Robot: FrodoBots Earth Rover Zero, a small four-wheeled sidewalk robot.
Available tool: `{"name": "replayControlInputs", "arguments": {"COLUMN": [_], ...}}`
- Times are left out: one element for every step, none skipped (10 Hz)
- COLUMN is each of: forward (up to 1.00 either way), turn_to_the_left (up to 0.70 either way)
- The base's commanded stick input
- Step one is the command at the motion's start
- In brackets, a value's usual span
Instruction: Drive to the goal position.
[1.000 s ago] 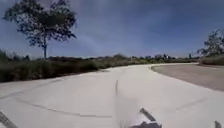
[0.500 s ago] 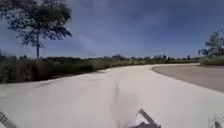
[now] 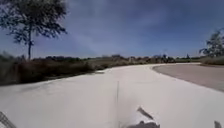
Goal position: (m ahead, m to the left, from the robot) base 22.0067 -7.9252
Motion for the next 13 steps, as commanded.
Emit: {"name": "replayControlInputs", "arguments": {"forward": [0.85, 0.85, 0.85, 0.85, 0.85, 0.85, 0.85, 0.85, 0.85, 0.85, 0.85, 0.85, 0.85], "turn_to_the_left": [0.00, 0.00, 0.00, 0.00, 0.00, 0.00, 0.00, 0.00, 0.00, 0.00, 0.00, 0.00, 0.00]}}
